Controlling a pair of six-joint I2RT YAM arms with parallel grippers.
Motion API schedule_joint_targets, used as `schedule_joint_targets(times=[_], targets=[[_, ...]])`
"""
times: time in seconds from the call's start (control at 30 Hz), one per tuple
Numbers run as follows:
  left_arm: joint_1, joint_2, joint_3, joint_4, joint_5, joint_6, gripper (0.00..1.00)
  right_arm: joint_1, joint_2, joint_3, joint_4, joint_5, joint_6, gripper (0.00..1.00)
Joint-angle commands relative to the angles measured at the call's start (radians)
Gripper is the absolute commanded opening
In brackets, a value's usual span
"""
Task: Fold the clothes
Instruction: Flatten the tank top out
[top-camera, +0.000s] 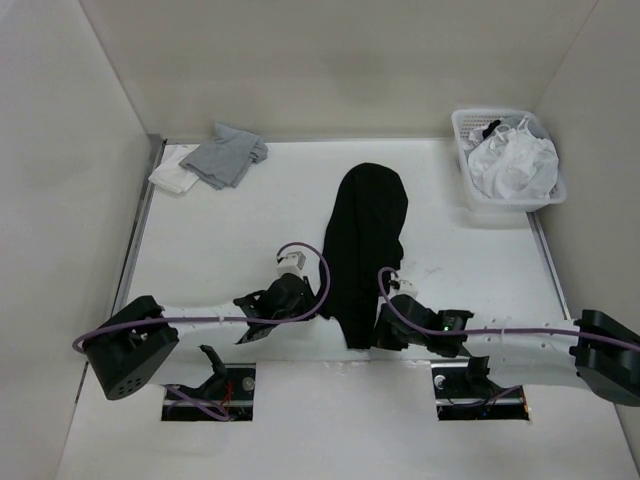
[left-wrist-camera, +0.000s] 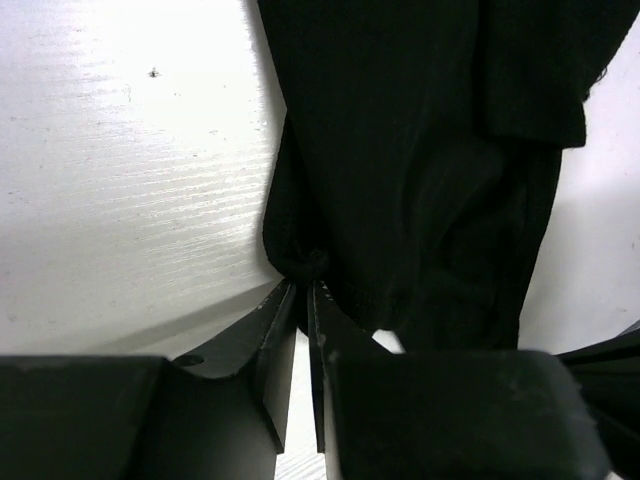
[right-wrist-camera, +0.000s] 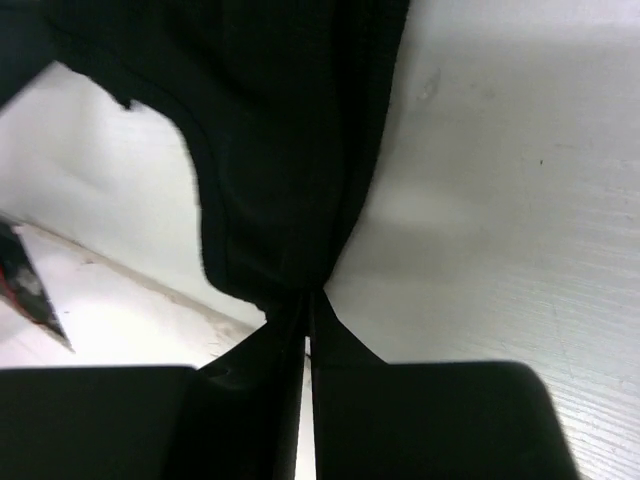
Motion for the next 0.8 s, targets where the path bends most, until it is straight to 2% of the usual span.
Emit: schedule_joint_targets(times=[0.0, 0.2, 0.33, 0.43, 0.47, 0.5, 0.53, 0.6, 0.77], targets=[[0.005, -0.04, 0.007, -0.059, -0.015, -0.019, 0.08, -0.026, -0.126, -0.002, 0.061, 0.062, -0.009, 0.03], [0.014, -0.121, -0.008, -0.079, -0.03, -0.047, 0.02, -0.067, -0.371, 0.024, 0.047, 0.094, -0.062, 0.0], [0.065, -0.343, 0.044, -0.22, -0.049, -0.003, 0.0, -0.095, -0.463, 0.163, -0.074, 0.116, -0.17, 0.0], [0.103, -0.547, 0.179, -0.389, -0.117, 0.089, 0.0, -0.098, -0.494, 0.358, -0.195, 0.2, -0.304, 0.0], [0.128, -0.646, 0.293, -0.474, -0.181, 0.152, 0.0, -0.09, -0.508, 0.507, -0.263, 0.276, -0.391, 0.0], [0.134, -0.673, 0.334, -0.496, -0.202, 0.169, 0.0, -0.086, -0.509, 0.541, -0.278, 0.291, -0.409, 0.0], [0.14, -0.719, 0.451, -0.53, -0.248, 0.221, 0.0, -0.035, -0.502, 0.729, -0.336, 0.364, -0.5, 0.0], [0.14, -0.738, 0.541, -0.541, -0.28, 0.258, 0.0, 0.011, -0.484, 0.841, -0.353, 0.407, -0.554, 0.0], [0.105, -0.718, 0.861, -0.519, -0.351, 0.39, 0.0, 0.283, -0.331, 1.259, -0.35, 0.609, -0.812, 0.0]])
